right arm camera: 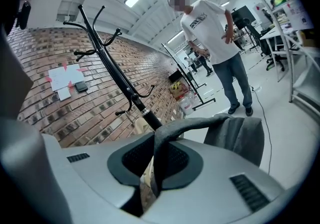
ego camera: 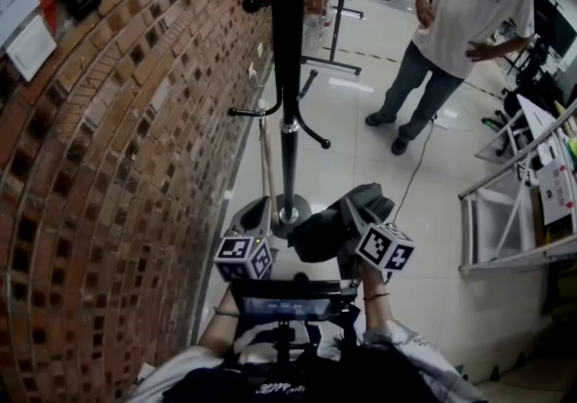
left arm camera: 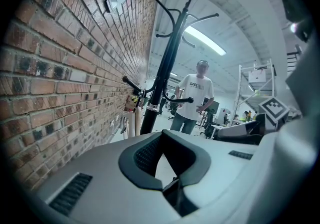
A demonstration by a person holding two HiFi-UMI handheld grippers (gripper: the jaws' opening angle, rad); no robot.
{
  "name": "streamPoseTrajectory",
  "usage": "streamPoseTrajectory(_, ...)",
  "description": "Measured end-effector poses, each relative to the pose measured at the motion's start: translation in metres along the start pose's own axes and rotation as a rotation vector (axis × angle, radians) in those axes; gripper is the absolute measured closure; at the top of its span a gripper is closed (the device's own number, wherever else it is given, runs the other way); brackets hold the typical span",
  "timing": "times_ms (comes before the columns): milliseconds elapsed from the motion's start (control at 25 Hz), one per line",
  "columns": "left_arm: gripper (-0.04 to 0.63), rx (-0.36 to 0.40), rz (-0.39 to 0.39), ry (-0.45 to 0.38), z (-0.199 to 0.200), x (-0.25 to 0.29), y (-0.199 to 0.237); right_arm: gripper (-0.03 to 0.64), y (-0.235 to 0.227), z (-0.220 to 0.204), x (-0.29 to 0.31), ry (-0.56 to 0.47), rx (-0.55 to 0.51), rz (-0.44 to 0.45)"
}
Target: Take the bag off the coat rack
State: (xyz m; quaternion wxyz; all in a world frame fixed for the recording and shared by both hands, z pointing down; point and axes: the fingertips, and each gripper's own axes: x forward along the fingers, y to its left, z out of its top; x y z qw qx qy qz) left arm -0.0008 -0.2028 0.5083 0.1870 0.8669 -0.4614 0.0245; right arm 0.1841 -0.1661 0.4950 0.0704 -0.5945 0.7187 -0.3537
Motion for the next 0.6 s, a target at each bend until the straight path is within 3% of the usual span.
streamPoseTrajectory(600, 0.586, -0.009, -0.003, 0.013, -0.0011, 0.0028, -0.0037, 0.584, -0.0067, -0.0035, 0.0006, 0.017, 0.01, -0.011)
